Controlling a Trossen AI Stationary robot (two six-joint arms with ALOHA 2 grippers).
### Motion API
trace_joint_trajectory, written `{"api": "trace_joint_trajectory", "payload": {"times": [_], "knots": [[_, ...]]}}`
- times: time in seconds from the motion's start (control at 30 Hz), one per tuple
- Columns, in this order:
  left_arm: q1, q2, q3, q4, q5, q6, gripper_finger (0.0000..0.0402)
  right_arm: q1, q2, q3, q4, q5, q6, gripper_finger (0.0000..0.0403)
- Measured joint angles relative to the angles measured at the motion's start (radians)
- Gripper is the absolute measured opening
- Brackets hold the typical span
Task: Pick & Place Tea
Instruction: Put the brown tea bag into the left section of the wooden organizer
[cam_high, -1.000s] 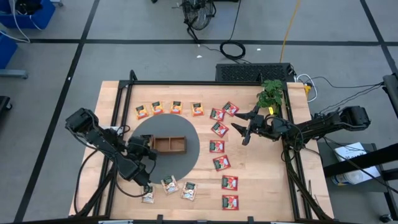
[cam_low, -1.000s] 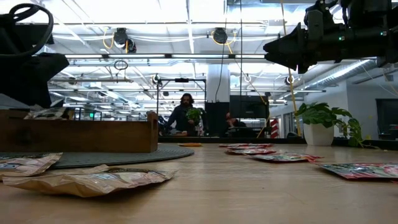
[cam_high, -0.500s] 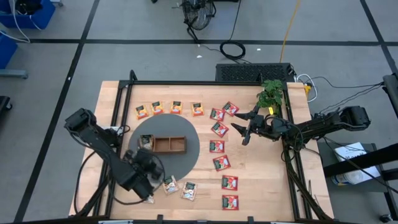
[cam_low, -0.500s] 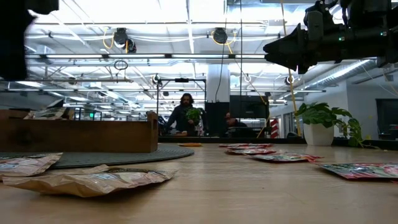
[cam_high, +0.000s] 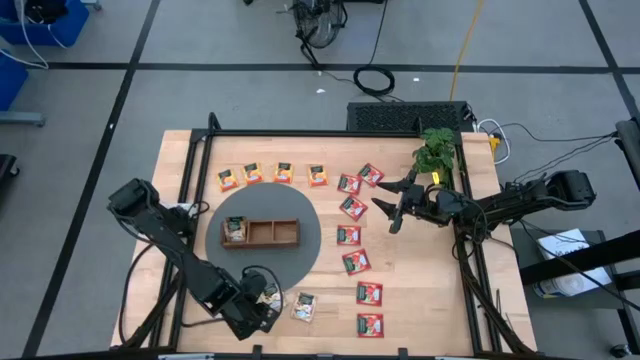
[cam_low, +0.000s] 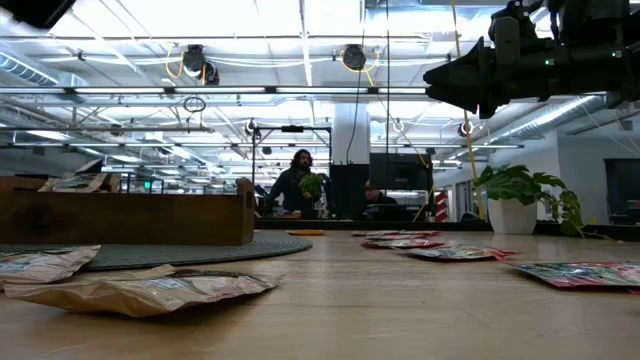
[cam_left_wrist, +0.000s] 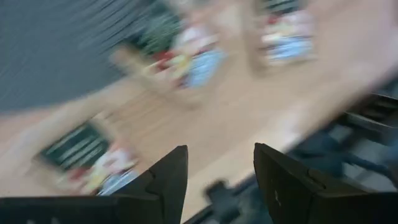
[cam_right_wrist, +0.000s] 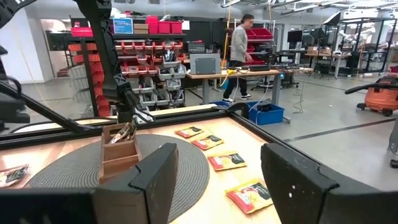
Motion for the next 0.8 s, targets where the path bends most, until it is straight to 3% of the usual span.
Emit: {"api": "trace_joint_trajectory", "payload": {"times": [0.13, 0.23, 0.6, 0.8], "knots": [[0.002, 0.094, -0.001, -0.031, 0.235, -0.176, 0.0169, 0.000, 0.000, 0.000, -0.005, 0.000, 0.000, 0.0212], [0.016, 0.145, -0.002, -0.029, 0.395, -0.220, 0.0159, 0.000, 0.000, 0.000, -0.012, 0.000, 0.000, 0.0212], [0.048, 0.156, -0.001, -0.156, 0.361, -0.299, 0.0138, 0.000, 0.000, 0.000, -0.011, 0.000, 0.000, 0.0212], [0.027, 0.155, -0.001, -0.152, 0.449, -0.412, 0.0138, 0.000, 0.000, 0.000, -0.023, 0.000, 0.000, 0.0212]]}}
